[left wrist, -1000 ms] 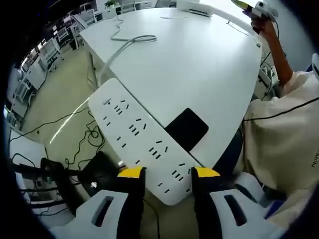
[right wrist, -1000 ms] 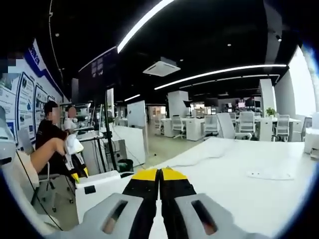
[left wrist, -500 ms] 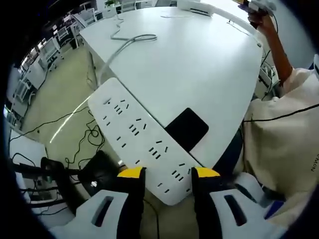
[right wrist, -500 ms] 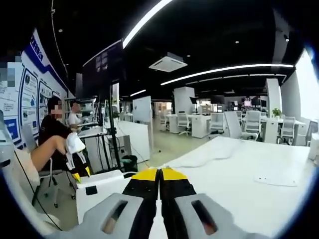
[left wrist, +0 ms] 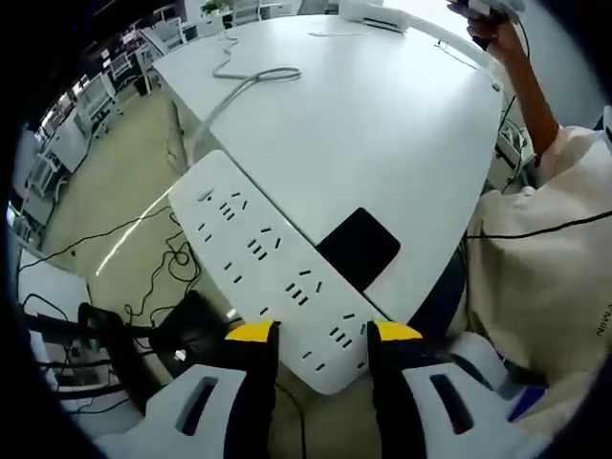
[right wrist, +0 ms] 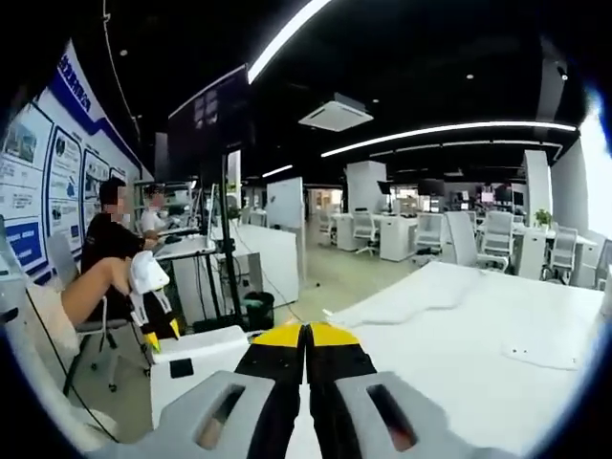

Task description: Pick up the power strip scattered on the table, fix it on the side mounting bracket of the table, and press the switch

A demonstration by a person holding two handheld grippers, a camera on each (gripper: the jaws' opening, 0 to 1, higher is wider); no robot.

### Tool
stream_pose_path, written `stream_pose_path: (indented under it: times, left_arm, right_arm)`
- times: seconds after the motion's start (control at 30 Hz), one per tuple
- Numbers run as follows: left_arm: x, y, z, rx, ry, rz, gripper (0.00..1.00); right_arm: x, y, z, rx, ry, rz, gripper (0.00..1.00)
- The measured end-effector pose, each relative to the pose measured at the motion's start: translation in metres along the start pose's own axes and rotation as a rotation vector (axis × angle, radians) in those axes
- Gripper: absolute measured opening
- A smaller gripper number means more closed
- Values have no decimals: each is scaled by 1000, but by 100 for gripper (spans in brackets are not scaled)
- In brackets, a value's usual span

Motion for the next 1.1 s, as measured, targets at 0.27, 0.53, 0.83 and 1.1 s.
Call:
stream_pose_path:
  times: [0.27, 0.53, 0.83, 1.1]
  left_arm:
    - [0, 0, -1, 1, 4, -8, 42]
    - [0, 1, -1, -2, 0, 9, 42]
    - [0, 1, -1, -2, -2, 27, 42]
    - [0, 1, -1, 0, 0, 17, 42]
  right_arm:
    - [-27, 0, 9, 11, 46, 25, 0]
    - [-46, 1, 16, 11, 80, 37, 0]
    - [-64, 0, 18, 13, 109, 53, 0]
    - [-84, -2, 28, 24, 146, 83, 0]
Point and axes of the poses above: the point that each gripper's makers call its tool centre point, and the gripper's own axes: x roughly backward along the fingers, z roughly to its left, y roughly out of its top, the point moved 4 cm from there along x, roughly backward along the fingers, and after that the axes turned 4 degrees about -x, right-handed, at the moved point
